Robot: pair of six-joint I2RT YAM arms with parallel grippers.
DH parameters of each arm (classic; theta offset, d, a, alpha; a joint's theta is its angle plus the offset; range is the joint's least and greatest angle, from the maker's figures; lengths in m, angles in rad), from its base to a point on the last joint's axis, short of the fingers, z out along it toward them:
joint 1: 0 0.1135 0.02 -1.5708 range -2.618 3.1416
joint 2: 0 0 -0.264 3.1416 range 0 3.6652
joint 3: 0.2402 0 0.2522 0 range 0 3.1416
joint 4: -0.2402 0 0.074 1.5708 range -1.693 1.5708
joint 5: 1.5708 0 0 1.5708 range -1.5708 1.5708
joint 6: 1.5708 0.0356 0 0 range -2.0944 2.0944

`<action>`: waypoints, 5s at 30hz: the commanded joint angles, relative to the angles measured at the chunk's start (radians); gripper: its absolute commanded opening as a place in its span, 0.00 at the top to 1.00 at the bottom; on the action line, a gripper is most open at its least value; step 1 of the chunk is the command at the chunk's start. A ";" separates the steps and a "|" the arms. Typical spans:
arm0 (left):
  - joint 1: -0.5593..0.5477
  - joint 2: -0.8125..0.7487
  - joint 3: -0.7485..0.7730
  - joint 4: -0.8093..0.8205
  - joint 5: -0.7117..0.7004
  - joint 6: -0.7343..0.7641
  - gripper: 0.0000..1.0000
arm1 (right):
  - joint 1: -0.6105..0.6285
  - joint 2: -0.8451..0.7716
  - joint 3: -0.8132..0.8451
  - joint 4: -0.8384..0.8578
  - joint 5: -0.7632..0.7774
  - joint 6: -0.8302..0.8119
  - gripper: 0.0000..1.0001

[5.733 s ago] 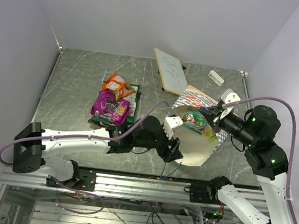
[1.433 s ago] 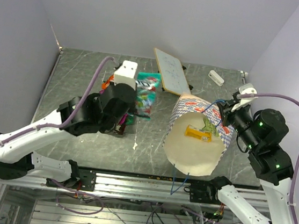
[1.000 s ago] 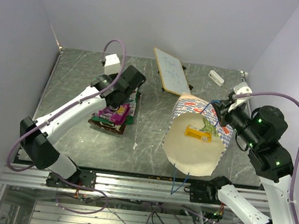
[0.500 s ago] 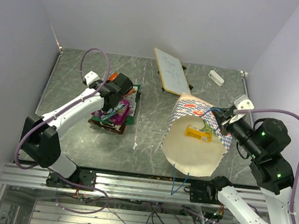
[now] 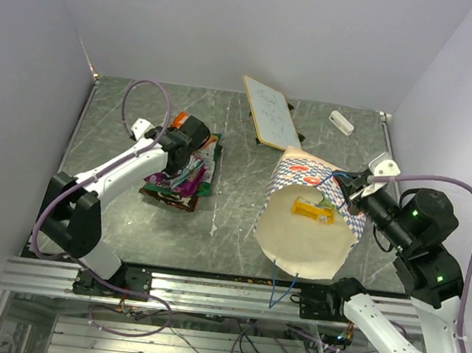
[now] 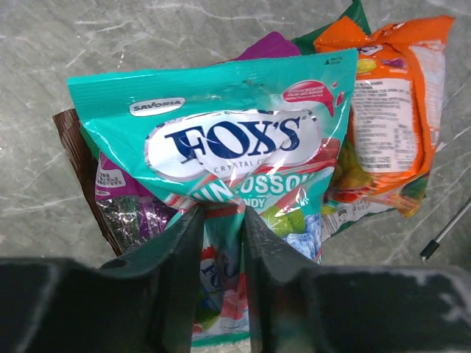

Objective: Take the snacks out of the paper bag
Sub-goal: Place the snack at the center of the board, then take out the snack from the paper bag.

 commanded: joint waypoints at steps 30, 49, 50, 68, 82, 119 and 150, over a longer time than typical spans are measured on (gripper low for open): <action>0.017 -0.324 -0.081 0.467 0.495 0.405 0.00 | 0.001 0.062 -0.001 0.063 -0.023 0.057 1.00; 0.017 -0.352 -0.062 0.560 1.051 0.912 0.05 | 0.000 0.223 0.013 0.229 -0.184 0.460 1.00; 0.017 -0.375 -0.083 0.568 1.065 0.927 0.05 | 0.000 0.228 0.017 0.228 -0.179 0.467 1.00; -0.176 -0.568 -0.271 0.709 1.139 1.034 0.11 | 0.000 0.229 0.016 0.241 -0.108 0.529 1.00; -0.901 -0.259 -0.347 1.081 0.435 1.482 0.14 | 0.000 0.184 0.027 0.188 -0.163 0.489 1.00; -0.692 0.595 0.028 1.426 0.469 1.745 0.12 | 0.000 0.253 0.214 0.013 -0.142 0.364 1.00; -0.689 0.324 0.039 0.973 0.630 1.511 0.93 | 0.000 0.179 0.081 0.093 -0.061 0.300 1.00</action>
